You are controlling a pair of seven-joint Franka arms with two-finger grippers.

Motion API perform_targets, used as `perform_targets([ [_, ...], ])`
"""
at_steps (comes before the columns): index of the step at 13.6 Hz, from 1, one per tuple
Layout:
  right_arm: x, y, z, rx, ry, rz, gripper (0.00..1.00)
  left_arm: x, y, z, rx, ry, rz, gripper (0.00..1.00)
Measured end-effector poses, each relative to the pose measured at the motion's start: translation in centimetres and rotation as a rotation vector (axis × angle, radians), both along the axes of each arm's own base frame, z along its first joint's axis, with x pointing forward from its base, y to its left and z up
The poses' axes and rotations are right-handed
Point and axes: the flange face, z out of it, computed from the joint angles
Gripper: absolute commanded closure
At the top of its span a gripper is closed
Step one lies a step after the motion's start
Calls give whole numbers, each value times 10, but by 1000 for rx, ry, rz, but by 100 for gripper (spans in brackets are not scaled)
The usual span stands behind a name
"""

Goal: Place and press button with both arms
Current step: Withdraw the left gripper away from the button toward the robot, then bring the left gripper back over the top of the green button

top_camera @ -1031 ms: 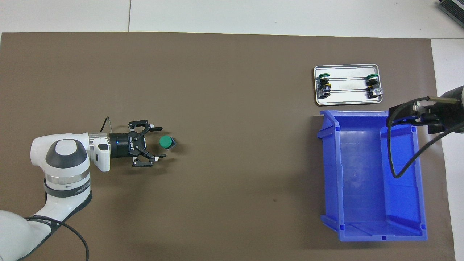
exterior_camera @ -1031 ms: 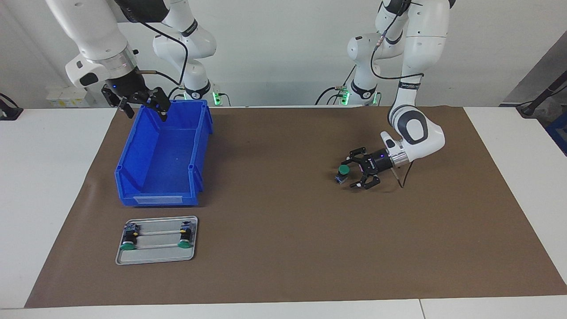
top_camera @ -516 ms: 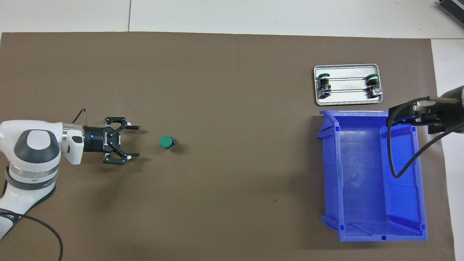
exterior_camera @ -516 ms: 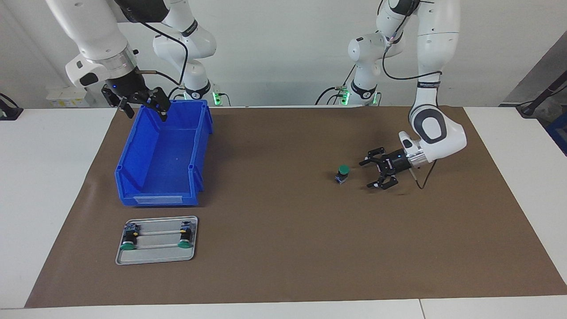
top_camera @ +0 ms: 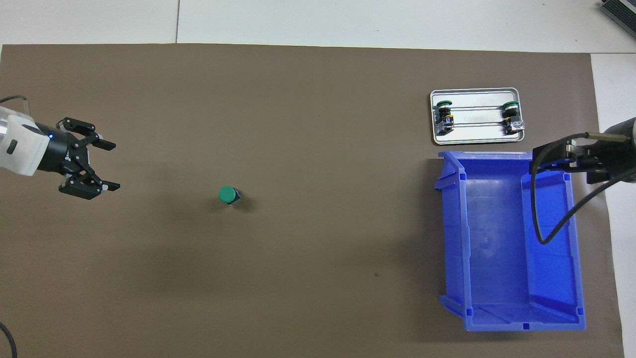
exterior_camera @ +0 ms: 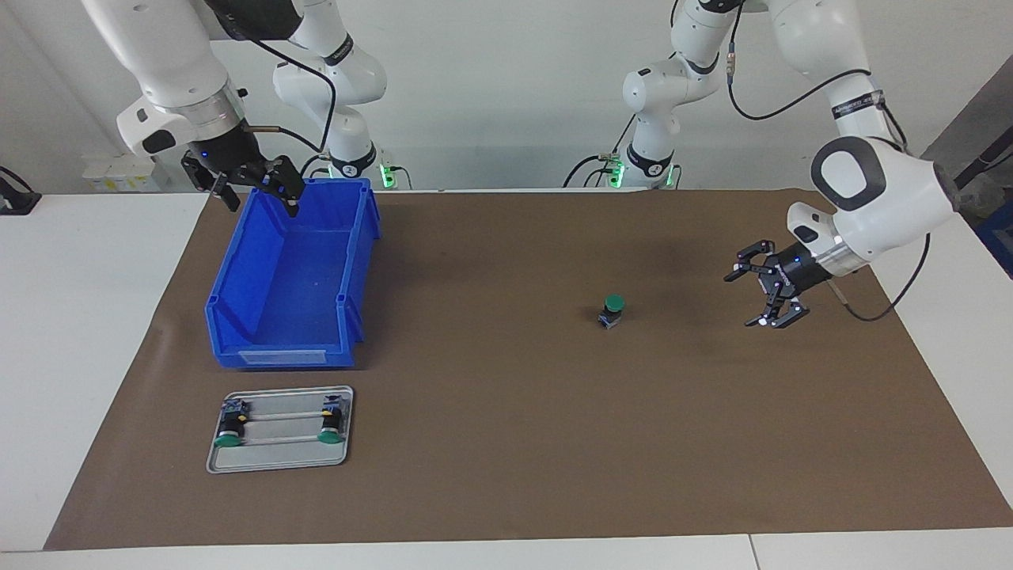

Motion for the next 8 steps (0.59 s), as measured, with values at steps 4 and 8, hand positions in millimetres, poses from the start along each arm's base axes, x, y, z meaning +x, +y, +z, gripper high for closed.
perform_targets([
  [4, 0, 0, 0, 0, 0, 0, 0, -4, -56, 2, 86, 201, 355, 1],
  [8, 0, 0, 0, 0, 0, 0, 0, -13, -124, 5, 182, 372, 738, 0],
])
